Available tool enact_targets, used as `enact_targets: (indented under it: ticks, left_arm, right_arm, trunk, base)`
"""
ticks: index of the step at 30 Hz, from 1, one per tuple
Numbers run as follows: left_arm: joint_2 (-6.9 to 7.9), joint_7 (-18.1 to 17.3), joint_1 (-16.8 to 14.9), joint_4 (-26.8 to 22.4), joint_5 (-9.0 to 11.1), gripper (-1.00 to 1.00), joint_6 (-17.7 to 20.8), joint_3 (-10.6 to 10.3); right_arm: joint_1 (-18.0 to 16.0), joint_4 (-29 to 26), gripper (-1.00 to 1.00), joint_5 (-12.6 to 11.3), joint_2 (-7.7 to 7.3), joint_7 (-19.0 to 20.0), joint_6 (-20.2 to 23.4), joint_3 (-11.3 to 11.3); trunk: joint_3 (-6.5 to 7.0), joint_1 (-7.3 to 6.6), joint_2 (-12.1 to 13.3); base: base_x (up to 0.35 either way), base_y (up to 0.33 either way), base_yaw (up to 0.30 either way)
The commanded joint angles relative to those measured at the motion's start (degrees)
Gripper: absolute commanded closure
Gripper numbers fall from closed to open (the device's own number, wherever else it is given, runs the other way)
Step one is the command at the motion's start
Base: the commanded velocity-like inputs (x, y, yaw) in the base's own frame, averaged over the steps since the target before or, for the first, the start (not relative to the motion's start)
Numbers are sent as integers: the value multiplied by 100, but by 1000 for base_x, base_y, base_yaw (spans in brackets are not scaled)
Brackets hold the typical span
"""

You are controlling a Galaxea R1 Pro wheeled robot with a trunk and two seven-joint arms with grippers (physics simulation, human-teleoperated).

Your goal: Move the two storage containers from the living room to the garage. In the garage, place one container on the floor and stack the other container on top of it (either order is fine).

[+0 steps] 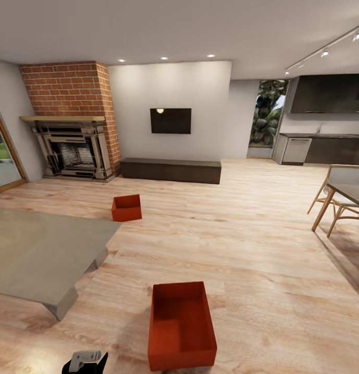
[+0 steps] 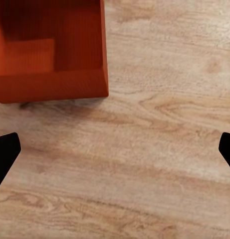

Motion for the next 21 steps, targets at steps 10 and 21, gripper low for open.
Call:
enact_targets:
  ticks: [10,21]
  left_arm:
    - [-5,-50,-5,4,-26,-100,-9,48]
    - [-5,-50,-5,4,-26,-100,-15,48]
  right_arm:
    - [-3,4,-100,-3,3,45,-18,-30]
    - [-3,3,-100,-3,3,45,-18,-29]
  trunk:
    - [-6,0,-3]
    - [-6,0,-3]
  base:
    - [225,0,0]
    - [92,0,0]
